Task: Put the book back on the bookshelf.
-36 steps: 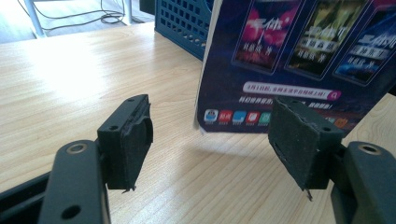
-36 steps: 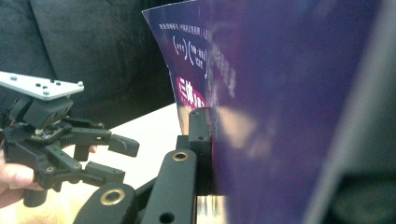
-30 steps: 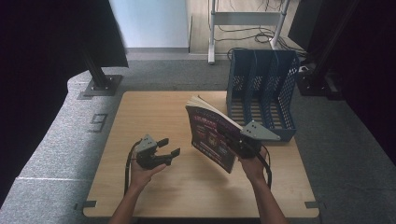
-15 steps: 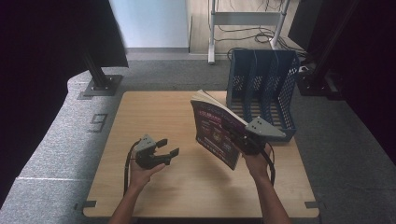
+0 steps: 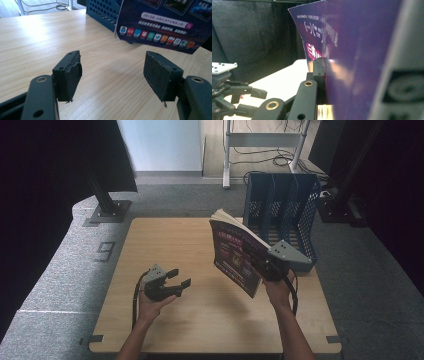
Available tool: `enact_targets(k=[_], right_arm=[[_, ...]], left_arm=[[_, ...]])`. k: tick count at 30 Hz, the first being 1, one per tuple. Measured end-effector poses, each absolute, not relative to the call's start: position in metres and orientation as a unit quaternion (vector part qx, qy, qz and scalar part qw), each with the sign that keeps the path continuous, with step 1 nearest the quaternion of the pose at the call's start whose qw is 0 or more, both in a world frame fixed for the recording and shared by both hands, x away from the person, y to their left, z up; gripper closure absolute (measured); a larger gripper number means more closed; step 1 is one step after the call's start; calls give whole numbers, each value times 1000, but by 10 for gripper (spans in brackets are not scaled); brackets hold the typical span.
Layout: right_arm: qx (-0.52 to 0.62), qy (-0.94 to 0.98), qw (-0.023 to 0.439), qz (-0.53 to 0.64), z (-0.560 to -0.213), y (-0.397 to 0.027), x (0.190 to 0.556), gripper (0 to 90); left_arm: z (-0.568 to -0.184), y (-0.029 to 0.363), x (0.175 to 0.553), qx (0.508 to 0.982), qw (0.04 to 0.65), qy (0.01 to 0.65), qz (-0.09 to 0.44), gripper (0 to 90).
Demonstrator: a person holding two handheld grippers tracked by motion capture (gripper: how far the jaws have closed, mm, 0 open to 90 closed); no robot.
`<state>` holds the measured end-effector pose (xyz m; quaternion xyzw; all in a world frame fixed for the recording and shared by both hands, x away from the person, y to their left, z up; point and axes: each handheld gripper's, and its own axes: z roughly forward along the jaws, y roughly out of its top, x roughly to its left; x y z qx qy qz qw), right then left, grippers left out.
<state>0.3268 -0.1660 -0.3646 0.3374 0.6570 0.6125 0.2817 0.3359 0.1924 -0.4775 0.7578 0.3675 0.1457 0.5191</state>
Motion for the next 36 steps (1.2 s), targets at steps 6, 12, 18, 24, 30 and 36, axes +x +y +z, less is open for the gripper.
enact_targets(k=[6, 12, 18, 24, 30, 36], right_arm=[[337, 651, 291, 615, -355, -169, 326, 815], [337, 647, 300, 615, -348, -172, 326, 815], [336, 644, 305, 615, -344, -173, 327, 815], [344, 637, 312, 616, -343, -177, 329, 815], [351, 629, 318, 616, -340, -183, 330, 815], [357, 620, 332, 614, -339, -187, 330, 815]], left_arm=[[-478, 192, 336, 758, 518, 369, 143, 306], [-478, 193, 336, 757, 518, 372, 143, 307], [-478, 193, 337, 756, 518, 374, 142, 308], [-478, 194, 337, 755, 519, 376, 140, 309], [-477, 197, 338, 754, 520, 377, 141, 310], [-477, 197, 338, 753, 520, 378, 139, 309]])
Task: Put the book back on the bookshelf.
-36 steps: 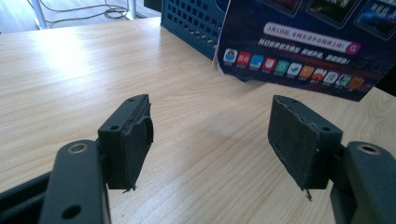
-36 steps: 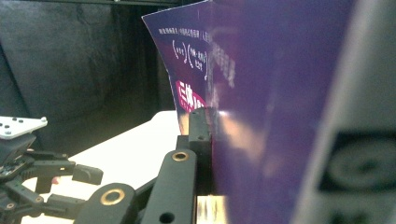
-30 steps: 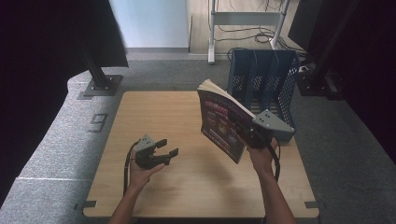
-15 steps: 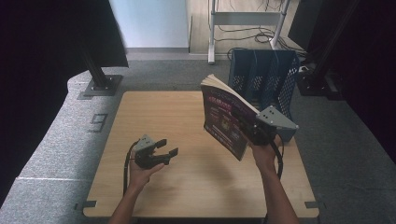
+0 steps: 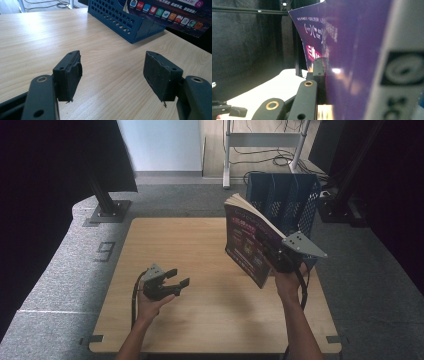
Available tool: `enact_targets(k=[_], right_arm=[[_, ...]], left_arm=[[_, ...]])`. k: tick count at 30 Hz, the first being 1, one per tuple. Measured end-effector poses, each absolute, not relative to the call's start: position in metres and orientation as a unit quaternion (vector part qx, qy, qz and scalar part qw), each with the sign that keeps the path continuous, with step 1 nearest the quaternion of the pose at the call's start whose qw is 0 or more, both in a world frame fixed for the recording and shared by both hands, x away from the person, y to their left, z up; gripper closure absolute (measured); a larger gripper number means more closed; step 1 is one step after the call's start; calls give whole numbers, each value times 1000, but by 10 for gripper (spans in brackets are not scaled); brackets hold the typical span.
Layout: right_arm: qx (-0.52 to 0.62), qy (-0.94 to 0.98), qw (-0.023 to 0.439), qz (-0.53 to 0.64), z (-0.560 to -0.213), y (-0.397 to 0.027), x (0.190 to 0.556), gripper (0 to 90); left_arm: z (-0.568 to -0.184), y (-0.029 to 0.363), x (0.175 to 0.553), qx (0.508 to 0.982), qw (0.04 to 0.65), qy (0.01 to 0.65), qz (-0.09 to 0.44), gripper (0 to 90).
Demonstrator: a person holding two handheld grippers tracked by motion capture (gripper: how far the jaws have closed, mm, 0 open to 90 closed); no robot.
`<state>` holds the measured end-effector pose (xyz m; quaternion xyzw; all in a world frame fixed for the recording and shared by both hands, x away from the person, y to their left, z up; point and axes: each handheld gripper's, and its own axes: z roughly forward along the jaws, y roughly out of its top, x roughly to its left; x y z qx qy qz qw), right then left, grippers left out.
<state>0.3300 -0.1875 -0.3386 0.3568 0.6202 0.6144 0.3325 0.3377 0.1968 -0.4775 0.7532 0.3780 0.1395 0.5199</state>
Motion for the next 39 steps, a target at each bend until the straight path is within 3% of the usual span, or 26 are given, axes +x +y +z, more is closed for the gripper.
enact_targets(k=[39], right_arm=[[398, 595, 366, 595, -328, -220, 343, 815]], left_arm=[[-482, 196, 340, 759, 511, 382, 133, 306]])
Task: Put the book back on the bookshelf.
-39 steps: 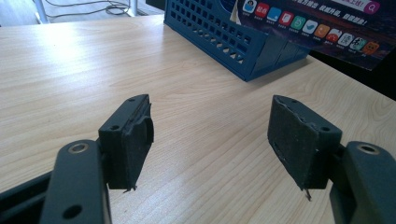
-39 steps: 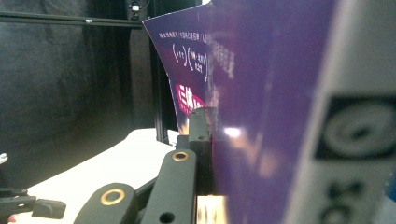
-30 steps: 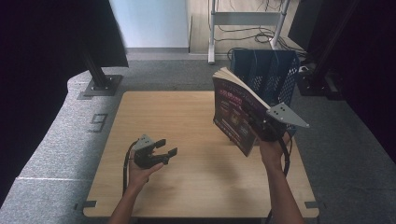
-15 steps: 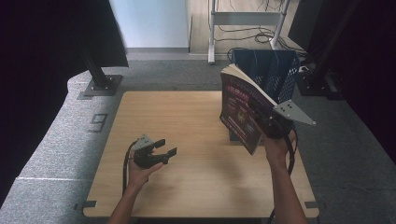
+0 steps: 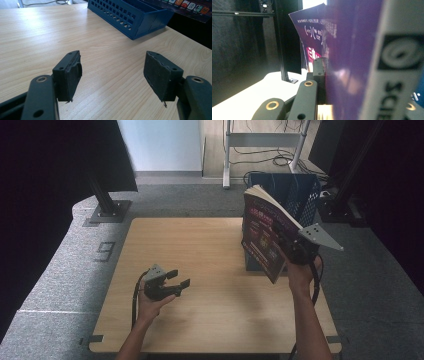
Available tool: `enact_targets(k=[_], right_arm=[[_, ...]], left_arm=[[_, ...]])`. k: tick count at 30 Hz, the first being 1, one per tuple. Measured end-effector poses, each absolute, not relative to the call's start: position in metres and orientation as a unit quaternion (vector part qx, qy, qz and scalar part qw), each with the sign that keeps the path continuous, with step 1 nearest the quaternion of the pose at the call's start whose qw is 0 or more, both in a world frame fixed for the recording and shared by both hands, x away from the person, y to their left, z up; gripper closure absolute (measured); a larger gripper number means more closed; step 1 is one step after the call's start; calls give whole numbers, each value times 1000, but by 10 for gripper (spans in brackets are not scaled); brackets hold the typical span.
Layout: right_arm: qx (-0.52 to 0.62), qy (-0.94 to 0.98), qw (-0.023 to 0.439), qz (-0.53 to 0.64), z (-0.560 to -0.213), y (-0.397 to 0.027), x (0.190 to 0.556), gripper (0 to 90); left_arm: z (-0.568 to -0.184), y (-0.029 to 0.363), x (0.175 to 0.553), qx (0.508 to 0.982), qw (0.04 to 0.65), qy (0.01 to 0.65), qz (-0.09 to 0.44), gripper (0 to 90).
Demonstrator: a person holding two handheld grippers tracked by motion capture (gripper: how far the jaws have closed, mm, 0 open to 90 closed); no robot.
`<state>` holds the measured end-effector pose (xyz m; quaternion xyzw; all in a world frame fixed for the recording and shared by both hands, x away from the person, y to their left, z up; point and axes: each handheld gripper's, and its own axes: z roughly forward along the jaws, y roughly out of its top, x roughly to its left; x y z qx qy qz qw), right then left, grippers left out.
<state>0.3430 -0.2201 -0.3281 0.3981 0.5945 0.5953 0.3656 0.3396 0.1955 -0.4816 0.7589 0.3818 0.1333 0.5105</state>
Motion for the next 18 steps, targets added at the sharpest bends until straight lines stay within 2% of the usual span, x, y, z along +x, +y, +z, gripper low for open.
enact_targets(k=[18], right_arm=[[422, 585, 383, 577, -330, -229, 353, 815]], left_arm=[[-482, 195, 340, 760, 508, 382, 135, 298]])
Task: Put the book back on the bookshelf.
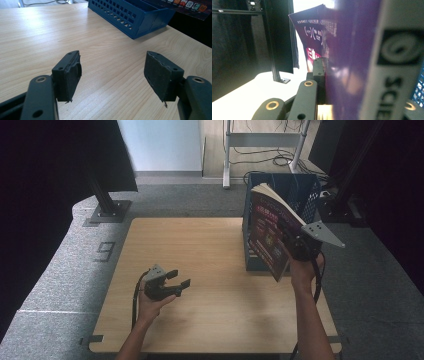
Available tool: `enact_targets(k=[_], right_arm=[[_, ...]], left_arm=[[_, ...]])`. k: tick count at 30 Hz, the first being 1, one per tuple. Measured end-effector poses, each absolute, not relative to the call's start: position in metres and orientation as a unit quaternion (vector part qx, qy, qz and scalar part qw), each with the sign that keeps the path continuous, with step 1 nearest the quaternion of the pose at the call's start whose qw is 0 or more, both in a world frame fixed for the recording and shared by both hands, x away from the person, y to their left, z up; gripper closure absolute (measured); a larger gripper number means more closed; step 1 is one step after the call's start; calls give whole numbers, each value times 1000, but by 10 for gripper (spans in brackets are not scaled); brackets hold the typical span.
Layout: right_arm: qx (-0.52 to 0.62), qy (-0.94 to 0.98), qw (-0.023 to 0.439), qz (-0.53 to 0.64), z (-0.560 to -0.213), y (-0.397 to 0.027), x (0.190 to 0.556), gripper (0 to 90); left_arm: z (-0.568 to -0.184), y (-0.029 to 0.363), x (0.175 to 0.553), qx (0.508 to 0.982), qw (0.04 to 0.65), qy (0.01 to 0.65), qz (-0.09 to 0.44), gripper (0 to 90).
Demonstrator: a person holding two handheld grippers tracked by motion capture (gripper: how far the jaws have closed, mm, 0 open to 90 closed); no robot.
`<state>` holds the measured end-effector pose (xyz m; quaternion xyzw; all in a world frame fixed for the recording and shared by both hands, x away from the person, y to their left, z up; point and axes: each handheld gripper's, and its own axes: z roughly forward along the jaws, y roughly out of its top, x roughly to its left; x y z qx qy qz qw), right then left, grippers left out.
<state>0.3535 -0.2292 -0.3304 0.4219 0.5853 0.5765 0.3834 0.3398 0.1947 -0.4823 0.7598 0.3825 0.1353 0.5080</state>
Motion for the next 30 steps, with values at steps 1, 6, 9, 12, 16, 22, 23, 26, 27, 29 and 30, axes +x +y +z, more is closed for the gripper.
enact_targets(k=[1, 6, 9, 12, 16, 22, 23, 26, 27, 29, 30], right_arm=[[424, 585, 384, 575, -331, -229, 354, 815], [429, 583, 387, 570, -331, -230, 358, 815], [432, 582, 391, 568, -330, -229, 361, 815], [434, 583, 392, 565, -330, -229, 364, 815], [437, 581, 394, 562, -331, -228, 368, 815], [447, 579, 394, 556, -333, -227, 378, 815], [448, 579, 394, 555, -334, -227, 379, 815], [451, 578, 396, 553, -335, -227, 383, 815], [453, 577, 398, 552, -335, -227, 384, 815], [456, 576, 400, 548, -336, -227, 388, 815], [458, 575, 401, 546, -336, -227, 389, 815]], left_arm=[[-483, 195, 340, 760, 508, 383, 135, 297], [-483, 194, 340, 761, 507, 382, 134, 297], [-483, 194, 340, 761, 507, 382, 135, 297], [-483, 194, 340, 762, 506, 381, 134, 297], [-483, 194, 339, 763, 505, 381, 132, 297], [-483, 195, 340, 762, 506, 382, 132, 297], [-483, 195, 340, 762, 506, 383, 132, 297], [-483, 196, 339, 761, 507, 383, 132, 297], [-483, 196, 339, 761, 507, 383, 132, 297], [-483, 196, 339, 761, 507, 383, 132, 297], [-483, 196, 339, 761, 507, 383, 131, 297]])
